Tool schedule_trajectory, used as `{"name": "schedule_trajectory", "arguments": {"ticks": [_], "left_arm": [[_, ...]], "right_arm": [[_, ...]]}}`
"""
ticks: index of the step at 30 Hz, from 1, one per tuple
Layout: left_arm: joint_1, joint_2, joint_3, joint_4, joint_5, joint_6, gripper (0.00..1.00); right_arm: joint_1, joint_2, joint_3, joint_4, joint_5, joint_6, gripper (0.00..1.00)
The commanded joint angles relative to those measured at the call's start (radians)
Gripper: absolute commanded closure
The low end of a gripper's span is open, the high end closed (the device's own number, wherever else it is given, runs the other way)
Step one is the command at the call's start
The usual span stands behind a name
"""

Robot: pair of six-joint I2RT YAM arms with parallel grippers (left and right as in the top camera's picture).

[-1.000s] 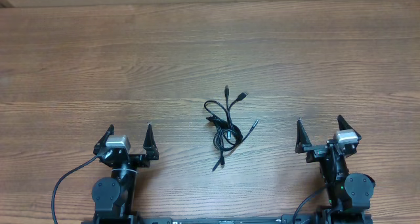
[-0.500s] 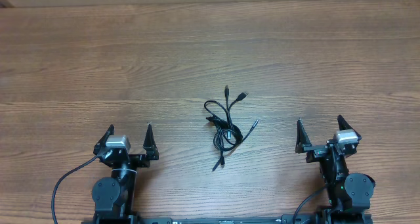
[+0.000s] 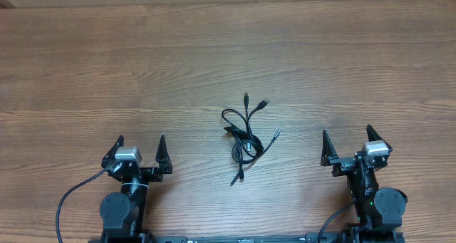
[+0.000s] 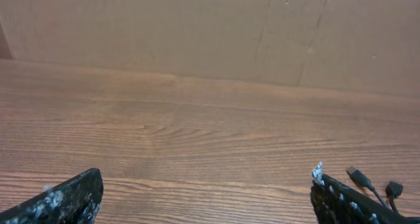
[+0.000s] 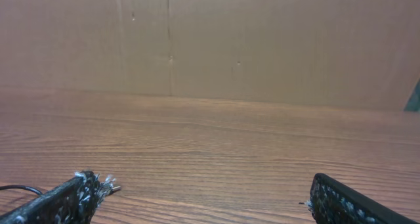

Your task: Untangle cables

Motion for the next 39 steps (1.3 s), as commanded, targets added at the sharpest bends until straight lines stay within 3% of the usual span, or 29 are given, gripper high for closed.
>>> {"name": "schedule_trajectory", "arguments": {"ticks": [1, 39], "left_arm": [[0.008, -0.009, -0.004, -0.002, -0.006, 0.01, 0.01], [0.008, -0.009, -0.004, -0.002, -0.006, 0.026, 0.0]], "right_arm": [[-0.004, -0.011, -0.011, 0.005, 0.002, -0.005, 0.0], [-0.004, -0.011, -0.011, 0.005, 0.002, -0.005, 0.0]]}}
